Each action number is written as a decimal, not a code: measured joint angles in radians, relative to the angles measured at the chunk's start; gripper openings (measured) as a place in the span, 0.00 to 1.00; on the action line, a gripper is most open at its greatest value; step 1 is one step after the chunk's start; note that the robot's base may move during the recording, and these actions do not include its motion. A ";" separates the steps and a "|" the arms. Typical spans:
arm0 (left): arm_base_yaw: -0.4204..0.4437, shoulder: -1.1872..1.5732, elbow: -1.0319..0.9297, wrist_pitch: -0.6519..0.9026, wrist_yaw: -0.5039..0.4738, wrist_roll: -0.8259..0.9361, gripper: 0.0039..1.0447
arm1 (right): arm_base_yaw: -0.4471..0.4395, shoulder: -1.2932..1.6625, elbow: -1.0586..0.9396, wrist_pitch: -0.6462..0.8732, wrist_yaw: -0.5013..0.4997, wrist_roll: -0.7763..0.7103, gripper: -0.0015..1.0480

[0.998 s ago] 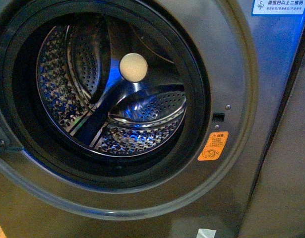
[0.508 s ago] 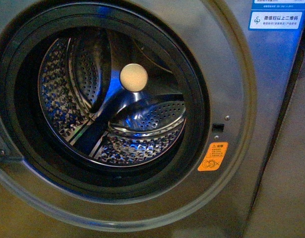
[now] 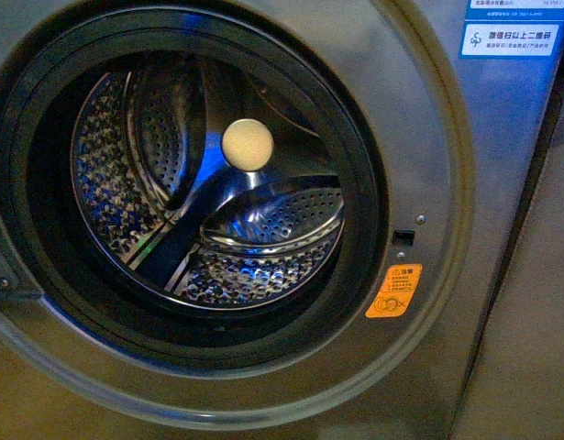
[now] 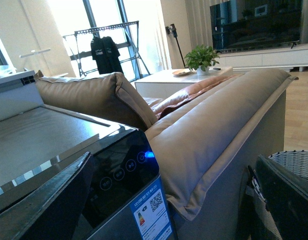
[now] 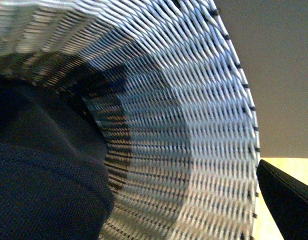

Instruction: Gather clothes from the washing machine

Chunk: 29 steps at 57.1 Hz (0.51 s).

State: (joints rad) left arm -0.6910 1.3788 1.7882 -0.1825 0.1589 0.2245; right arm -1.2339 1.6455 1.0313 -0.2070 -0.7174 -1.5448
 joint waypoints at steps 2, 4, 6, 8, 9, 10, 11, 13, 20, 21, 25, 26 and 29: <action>0.000 0.000 0.000 0.000 0.000 0.000 0.94 | 0.000 0.009 0.042 -0.097 -0.025 0.000 0.93; 0.000 0.000 0.000 0.000 0.000 0.000 0.94 | 0.000 0.015 0.072 -0.158 -0.042 0.010 0.93; 0.000 0.000 0.000 0.000 0.000 0.000 0.94 | -0.001 0.027 0.110 -0.231 -0.070 0.035 0.93; 0.000 0.000 0.000 0.000 0.000 0.000 0.94 | -0.001 0.043 0.154 -0.309 -0.101 0.066 0.93; 0.000 0.000 0.000 0.000 0.000 0.000 0.94 | -0.001 0.047 0.165 -0.325 -0.104 0.082 0.93; 0.000 0.000 0.000 0.000 0.000 0.000 0.94 | -0.001 0.060 0.193 -0.359 -0.108 0.117 0.93; 0.000 0.000 0.000 0.000 0.000 0.000 0.94 | -0.001 0.069 0.212 -0.377 -0.110 0.141 0.93; 0.000 0.000 0.000 0.000 0.000 0.000 0.94 | 0.000 0.086 0.240 -0.406 -0.114 0.174 0.93; 0.000 0.000 0.000 0.000 0.000 0.000 0.94 | -0.005 0.128 0.298 -0.471 -0.181 0.314 0.93; 0.000 0.000 0.000 0.000 0.000 0.000 0.94 | -0.006 0.128 0.298 -0.469 -0.206 0.340 0.93; 0.000 0.000 0.000 0.000 0.000 0.000 0.94 | -0.009 0.111 0.299 -0.446 -0.304 0.443 0.93; 0.000 0.000 0.000 0.000 0.000 0.000 0.94 | -0.009 0.100 0.299 -0.430 -0.322 0.480 0.93; 0.000 0.000 0.000 0.000 0.000 0.000 0.94 | -0.004 0.058 0.284 -0.344 -0.369 0.584 0.93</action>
State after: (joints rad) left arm -0.6910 1.3788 1.7882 -0.1825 0.1589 0.2245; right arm -1.2381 1.7035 1.3155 -0.5507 -1.0863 -0.9611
